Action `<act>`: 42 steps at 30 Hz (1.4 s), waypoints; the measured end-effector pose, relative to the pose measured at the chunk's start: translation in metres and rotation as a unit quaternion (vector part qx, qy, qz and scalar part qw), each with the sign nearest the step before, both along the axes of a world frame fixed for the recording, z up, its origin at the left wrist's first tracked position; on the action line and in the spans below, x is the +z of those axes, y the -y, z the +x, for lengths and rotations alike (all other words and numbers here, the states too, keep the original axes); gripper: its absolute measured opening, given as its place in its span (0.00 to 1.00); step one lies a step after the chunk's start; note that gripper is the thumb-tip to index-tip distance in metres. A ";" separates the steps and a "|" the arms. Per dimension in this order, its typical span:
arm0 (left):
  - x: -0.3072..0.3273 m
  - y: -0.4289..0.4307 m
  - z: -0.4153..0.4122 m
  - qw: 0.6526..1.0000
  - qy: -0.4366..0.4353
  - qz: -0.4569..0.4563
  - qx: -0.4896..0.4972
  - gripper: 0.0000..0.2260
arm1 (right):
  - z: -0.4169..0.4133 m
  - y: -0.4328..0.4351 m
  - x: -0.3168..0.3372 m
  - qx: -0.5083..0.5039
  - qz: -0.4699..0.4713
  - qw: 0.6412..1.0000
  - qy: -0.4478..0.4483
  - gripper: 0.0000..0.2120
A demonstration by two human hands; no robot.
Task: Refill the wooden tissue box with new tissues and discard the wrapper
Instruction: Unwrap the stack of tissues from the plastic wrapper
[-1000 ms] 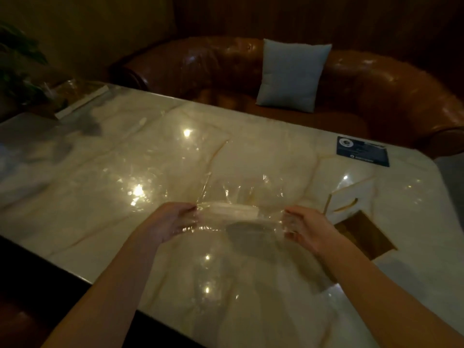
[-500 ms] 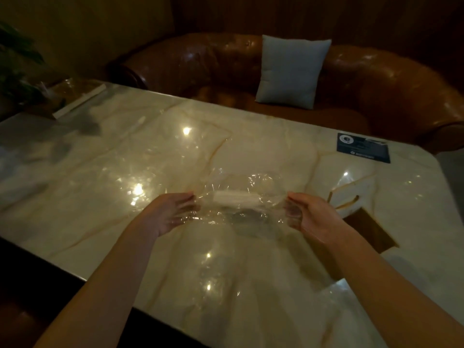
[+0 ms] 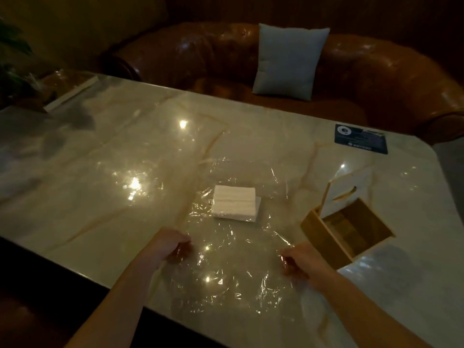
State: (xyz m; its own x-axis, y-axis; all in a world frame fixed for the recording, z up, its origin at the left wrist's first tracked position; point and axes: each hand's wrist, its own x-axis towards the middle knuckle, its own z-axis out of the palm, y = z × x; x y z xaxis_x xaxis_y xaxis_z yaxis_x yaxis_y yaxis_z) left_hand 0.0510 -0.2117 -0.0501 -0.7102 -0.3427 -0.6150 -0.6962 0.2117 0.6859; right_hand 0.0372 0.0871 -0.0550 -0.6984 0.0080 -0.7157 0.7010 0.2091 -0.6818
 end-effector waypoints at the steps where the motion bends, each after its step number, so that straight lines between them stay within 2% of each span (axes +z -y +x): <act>1: -0.002 -0.002 0.000 1.000 -0.001 -0.021 -0.007 0.12 | 0.002 0.000 -0.002 0.004 0.013 1.000 0.001 0.14; 4: -0.003 -0.004 -0.002 0.998 0.011 -0.054 -0.022 0.12 | 0.005 -0.001 -0.003 0.084 0.095 0.992 -0.005 0.14; 6: 0.000 -0.005 -0.004 0.992 0.022 -0.108 -0.054 0.12 | 0.003 -0.003 0.001 0.173 0.168 0.970 -0.025 0.13; 8: 0.009 -0.010 -0.004 0.968 0.036 -0.225 -0.108 0.05 | -0.001 -0.003 0.009 0.276 0.262 0.922 -0.069 0.08; 10: 0.013 -0.015 -0.003 0.929 0.012 -0.351 -0.120 0.13 | -0.006 -0.002 0.016 0.324 0.382 0.854 -0.138 0.13; 12: 0.014 -0.026 -0.006 0.909 -0.072 -0.394 -0.115 0.15 | -0.012 0.001 0.019 0.324 0.438 0.805 -0.234 0.13; 15: 0.017 -0.053 -0.013 0.890 -0.145 -0.410 -0.135 0.15 | -0.024 0.010 0.016 0.343 0.403 0.774 -0.347 0.10; 18: 0.011 -0.082 -0.022 0.874 -0.154 -0.421 -0.188 0.19 | -0.034 0.013 0.006 0.398 0.402 0.727 -0.388 0.13; 20: 0.001 -0.100 -0.023 0.870 -0.151 -0.416 -0.216 0.23 | -0.037 0.015 -0.001 0.436 0.422 0.694 -0.388 0.13; 23: -0.014 -0.116 -0.021 0.885 -0.139 -0.383 -0.225 0.27 | -0.034 0.017 -0.010 0.461 0.425 0.704 -0.334 0.22; 25: -0.020 -0.119 -0.020 0.885 -0.128 -0.379 -0.238 0.28 | -0.028 0.019 -0.015 0.483 0.451 0.686 -0.305 0.26; 27: -0.025 -0.117 -0.022 0.877 -0.123 -0.392 -0.251 0.28 | -0.018 0.022 -0.017 0.476 0.478 0.668 -0.312 0.27; 29: -0.028 -0.111 -0.024 0.865 -0.131 -0.407 -0.261 0.27 | -0.006 0.029 -0.014 0.451 0.489 0.656 -0.357 0.26; 31: -0.029 -0.102 -0.026 0.865 -0.133 -0.399 -0.273 0.27 | 0.007 0.041 -0.013 0.465 0.504 0.620 -0.381 0.23; 34: -0.026 -0.087 -0.033 0.866 -0.111 -0.374 -0.314 0.30 | 0.026 0.059 -0.020 0.483 0.502 0.609 -0.379 0.20; 36: -0.022 -0.080 -0.037 0.874 -0.102 -0.351 -0.322 0.30 | 0.039 0.069 -0.023 0.509 0.504 0.587 -0.378 0.18; 42: -0.015 -0.088 -0.039 0.899 -0.119 -0.314 -0.281 0.20 | 0.061 0.094 -0.014 0.564 0.485 0.536 -0.398 0.12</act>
